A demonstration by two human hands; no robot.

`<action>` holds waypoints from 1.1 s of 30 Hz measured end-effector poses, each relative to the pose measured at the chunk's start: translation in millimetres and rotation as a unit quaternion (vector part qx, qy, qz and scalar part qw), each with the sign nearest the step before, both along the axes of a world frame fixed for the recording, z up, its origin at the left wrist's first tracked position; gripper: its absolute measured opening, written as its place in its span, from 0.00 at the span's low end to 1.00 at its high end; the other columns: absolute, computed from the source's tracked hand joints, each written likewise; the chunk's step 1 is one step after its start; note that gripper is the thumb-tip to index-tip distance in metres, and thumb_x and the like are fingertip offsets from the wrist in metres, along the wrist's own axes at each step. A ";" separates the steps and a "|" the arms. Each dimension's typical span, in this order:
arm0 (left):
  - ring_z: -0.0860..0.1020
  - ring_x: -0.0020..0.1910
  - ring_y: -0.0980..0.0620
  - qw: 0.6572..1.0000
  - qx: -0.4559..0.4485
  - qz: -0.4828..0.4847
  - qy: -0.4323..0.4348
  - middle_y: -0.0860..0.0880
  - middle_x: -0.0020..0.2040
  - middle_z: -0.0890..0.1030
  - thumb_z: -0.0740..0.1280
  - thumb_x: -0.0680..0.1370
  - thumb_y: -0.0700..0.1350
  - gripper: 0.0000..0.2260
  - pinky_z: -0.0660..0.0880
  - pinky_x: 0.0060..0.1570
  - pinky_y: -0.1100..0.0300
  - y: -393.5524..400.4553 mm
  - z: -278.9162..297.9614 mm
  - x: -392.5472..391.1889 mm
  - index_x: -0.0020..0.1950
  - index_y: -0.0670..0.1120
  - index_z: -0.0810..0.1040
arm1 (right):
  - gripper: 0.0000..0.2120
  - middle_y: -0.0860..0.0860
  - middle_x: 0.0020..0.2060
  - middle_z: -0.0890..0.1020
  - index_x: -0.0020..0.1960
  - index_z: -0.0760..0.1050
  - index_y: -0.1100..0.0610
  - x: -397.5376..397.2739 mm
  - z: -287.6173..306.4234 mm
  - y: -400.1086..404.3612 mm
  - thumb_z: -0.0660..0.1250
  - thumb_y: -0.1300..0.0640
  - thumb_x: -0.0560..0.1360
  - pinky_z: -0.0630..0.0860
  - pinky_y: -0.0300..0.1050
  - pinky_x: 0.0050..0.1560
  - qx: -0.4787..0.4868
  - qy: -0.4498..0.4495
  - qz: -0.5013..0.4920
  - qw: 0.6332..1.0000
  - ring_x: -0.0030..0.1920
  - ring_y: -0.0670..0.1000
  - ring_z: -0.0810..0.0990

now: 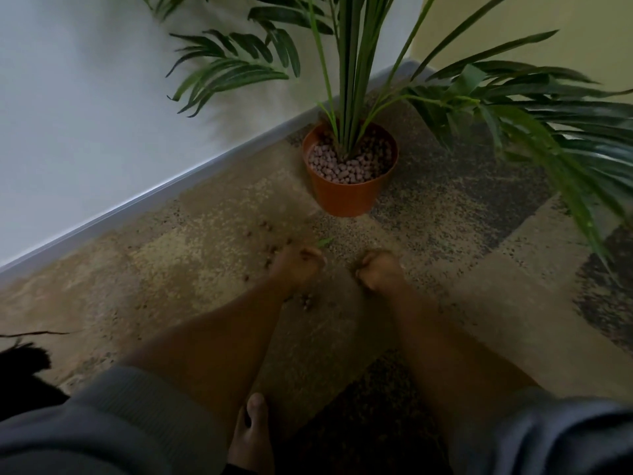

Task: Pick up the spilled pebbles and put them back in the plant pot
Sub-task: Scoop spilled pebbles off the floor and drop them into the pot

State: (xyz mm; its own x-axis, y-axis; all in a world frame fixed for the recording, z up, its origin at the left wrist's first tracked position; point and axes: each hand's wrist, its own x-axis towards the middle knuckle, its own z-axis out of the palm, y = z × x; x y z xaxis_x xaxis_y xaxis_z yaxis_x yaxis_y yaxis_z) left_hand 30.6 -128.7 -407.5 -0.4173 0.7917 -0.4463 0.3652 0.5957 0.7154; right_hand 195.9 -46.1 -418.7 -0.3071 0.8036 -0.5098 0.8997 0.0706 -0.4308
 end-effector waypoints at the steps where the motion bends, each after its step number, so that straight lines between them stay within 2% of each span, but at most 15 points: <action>1: 0.77 0.45 0.53 0.999 -0.016 -0.037 -0.008 0.52 0.43 0.78 0.70 0.75 0.47 0.06 0.74 0.47 0.60 -7.9 -5.3 1.9 0.50 0.48 0.80 | 0.11 0.58 0.55 0.81 0.54 0.79 0.60 1.5 -3.2 -0.9 0.63 0.56 0.77 0.70 0.47 0.65 0.023 -0.008 0.004 1.000 0.59 0.56 0.76; 4: 0.77 0.48 0.54 0.989 -0.054 -0.127 0.054 0.55 0.45 0.76 0.75 0.69 0.54 0.13 0.75 0.50 0.57 -23.9 -17.1 -0.7 0.49 0.53 0.76 | 0.09 0.59 0.55 0.79 0.52 0.79 0.61 5.4 -14.3 0.3 0.64 0.58 0.75 0.75 0.48 0.60 0.047 -0.008 -0.022 0.999 0.56 0.56 0.76; 7: 0.76 0.56 0.52 0.973 -0.092 -0.167 0.132 0.52 0.55 0.78 0.76 0.66 0.59 0.26 0.75 0.56 0.56 -35.5 -19.6 0.8 0.60 0.52 0.77 | 0.09 0.58 0.55 0.78 0.54 0.78 0.61 4.7 -10.1 -3.2 0.64 0.61 0.76 0.75 0.50 0.59 0.065 0.006 -0.021 0.998 0.57 0.56 0.75; 11: 0.76 0.60 0.48 0.969 -0.123 -0.162 0.142 0.49 0.62 0.77 0.79 0.62 0.57 0.37 0.75 0.60 0.49 -43.1 -23.8 9.3 0.67 0.50 0.72 | 0.09 0.52 0.49 0.80 0.53 0.79 0.56 -5.1 -11.8 -14.7 0.68 0.63 0.74 0.75 0.42 0.47 0.024 0.115 0.017 0.993 0.48 0.50 0.77; 13: 0.76 0.61 0.46 0.965 -0.117 -0.158 0.174 0.47 0.63 0.77 0.79 0.61 0.55 0.39 0.75 0.60 0.48 -44.2 -26.3 12.3 0.68 0.49 0.70 | 0.12 0.53 0.53 0.79 0.57 0.79 0.54 -14.0 -14.9 -21.4 0.69 0.61 0.74 0.74 0.41 0.47 0.005 0.108 0.077 0.991 0.49 0.51 0.78; 15: 0.76 0.61 0.45 0.960 -0.108 -0.156 0.205 0.46 0.62 0.77 0.79 0.63 0.53 0.37 0.75 0.59 0.49 -45.8 -25.8 14.6 0.68 0.47 0.69 | 0.14 0.55 0.58 0.75 0.61 0.78 0.54 -22.6 -15.2 -27.7 0.68 0.56 0.76 0.72 0.42 0.51 0.038 0.057 0.135 0.988 0.54 0.53 0.76; 18: 0.77 0.59 0.45 0.967 -0.105 -0.129 0.195 0.46 0.59 0.78 0.78 0.66 0.49 0.30 0.76 0.57 0.51 -48.2 -27.7 14.3 0.65 0.46 0.71 | 0.15 0.55 0.62 0.70 0.63 0.77 0.54 -28.1 -15.5 -35.9 0.67 0.54 0.77 0.72 0.46 0.57 0.075 0.018 0.176 0.981 0.58 0.55 0.73; 21: 0.78 0.57 0.46 0.965 -0.110 -0.136 0.196 0.45 0.56 0.80 0.74 0.71 0.47 0.17 0.76 0.56 0.53 -50.2 -28.4 12.8 0.58 0.46 0.78 | 0.07 0.56 0.61 0.72 0.52 0.79 0.58 -28.6 -16.6 -44.0 0.67 0.58 0.75 0.69 0.42 0.51 0.088 0.039 0.187 0.978 0.56 0.55 0.74; 23: 0.79 0.56 0.46 0.970 -0.098 -0.124 0.184 0.46 0.55 0.81 0.71 0.73 0.46 0.12 0.76 0.55 0.54 -51.4 -28.5 13.2 0.55 0.48 0.79 | 0.02 0.56 0.57 0.74 0.44 0.78 0.55 -27.6 -15.1 -46.3 0.67 0.61 0.74 0.68 0.41 0.46 0.084 0.061 0.181 0.978 0.53 0.54 0.75; 25: 0.79 0.54 0.47 0.974 -0.084 -0.113 0.177 0.46 0.53 0.81 0.69 0.73 0.46 0.10 0.76 0.54 0.55 -52.3 -27.9 14.5 0.53 0.49 0.78 | 0.07 0.56 0.53 0.78 0.41 0.76 0.53 -26.4 -12.5 -45.6 0.68 0.64 0.71 0.71 0.42 0.46 0.059 0.078 0.184 0.978 0.52 0.55 0.78; 28: 0.80 0.52 0.47 0.976 -0.074 -0.107 0.172 0.47 0.51 0.81 0.68 0.73 0.48 0.09 0.76 0.53 0.56 -53.2 -25.4 17.0 0.52 0.49 0.78 | 0.09 0.54 0.51 0.82 0.48 0.81 0.57 -23.2 -5.2 -41.5 0.68 0.66 0.70 0.76 0.45 0.52 0.004 0.063 0.199 0.978 0.53 0.54 0.80; 30: 0.80 0.52 0.47 0.978 -0.069 -0.104 0.170 0.46 0.51 0.82 0.67 0.74 0.49 0.10 0.76 0.53 0.56 -53.1 -24.5 18.8 0.54 0.48 0.79 | 0.11 0.53 0.52 0.82 0.53 0.82 0.57 -22.3 -1.5 -40.5 0.67 0.65 0.72 0.77 0.46 0.53 -0.026 0.027 0.217 0.976 0.52 0.54 0.81; 33: 0.80 0.51 0.47 0.980 -0.070 -0.102 0.155 0.46 0.51 0.82 0.67 0.74 0.50 0.12 0.77 0.52 0.55 -52.0 -25.4 24.2 0.54 0.48 0.78 | 0.10 0.54 0.49 0.84 0.51 0.83 0.56 -21.0 -3.2 -42.2 0.72 0.62 0.71 0.78 0.47 0.50 -0.071 0.007 0.225 0.972 0.46 0.52 0.82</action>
